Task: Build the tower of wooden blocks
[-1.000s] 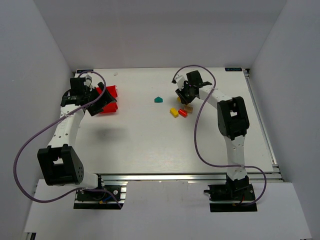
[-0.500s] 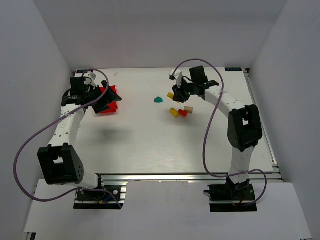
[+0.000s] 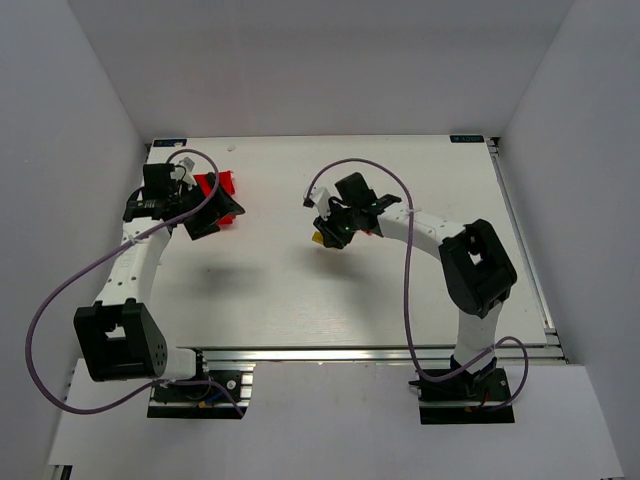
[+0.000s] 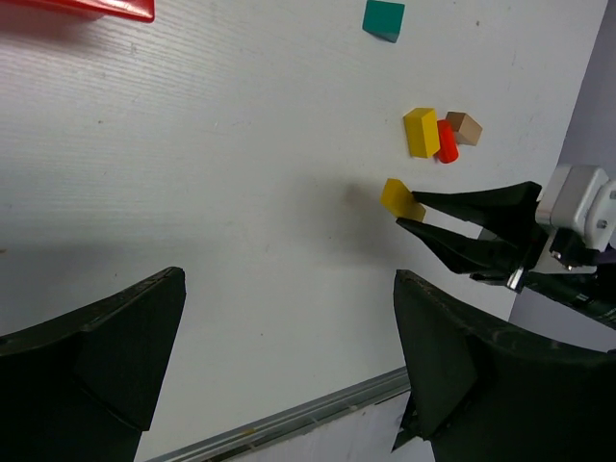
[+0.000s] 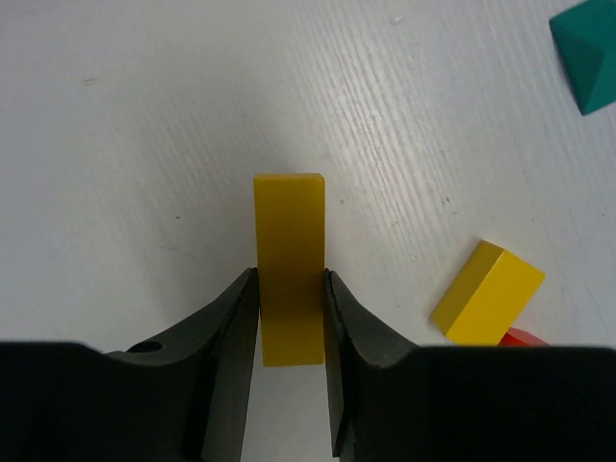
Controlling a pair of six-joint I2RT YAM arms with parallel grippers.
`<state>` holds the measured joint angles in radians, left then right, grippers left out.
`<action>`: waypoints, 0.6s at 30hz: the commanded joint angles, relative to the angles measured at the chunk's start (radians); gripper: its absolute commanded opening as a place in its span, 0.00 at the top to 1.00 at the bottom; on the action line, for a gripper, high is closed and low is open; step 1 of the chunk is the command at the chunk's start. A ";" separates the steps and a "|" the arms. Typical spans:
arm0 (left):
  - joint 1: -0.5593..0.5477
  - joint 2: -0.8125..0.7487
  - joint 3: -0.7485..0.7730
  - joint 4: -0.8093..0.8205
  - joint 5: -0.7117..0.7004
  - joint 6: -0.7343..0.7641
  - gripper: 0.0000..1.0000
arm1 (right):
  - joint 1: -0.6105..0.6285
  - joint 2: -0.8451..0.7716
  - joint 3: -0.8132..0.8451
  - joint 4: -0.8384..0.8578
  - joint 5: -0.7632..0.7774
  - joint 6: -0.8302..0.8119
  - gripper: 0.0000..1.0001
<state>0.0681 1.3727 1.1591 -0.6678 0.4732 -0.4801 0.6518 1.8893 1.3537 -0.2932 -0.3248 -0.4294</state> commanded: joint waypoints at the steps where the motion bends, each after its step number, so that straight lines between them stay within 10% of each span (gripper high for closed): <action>1: -0.005 -0.063 -0.007 -0.027 -0.045 0.001 0.02 | 0.006 0.045 0.010 0.006 0.164 0.060 0.78; 10: -0.005 -0.057 -0.016 -0.026 -0.064 -0.002 0.02 | 0.034 0.162 0.064 0.016 0.271 0.090 0.68; 18: -0.005 -0.041 -0.004 -0.024 -0.074 0.000 0.02 | 0.026 0.148 0.113 0.019 0.358 0.107 0.38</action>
<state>0.0677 1.3449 1.1507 -0.6895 0.4076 -0.4801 0.6830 2.0438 1.4200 -0.2821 -0.0387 -0.3389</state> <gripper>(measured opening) 0.982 0.613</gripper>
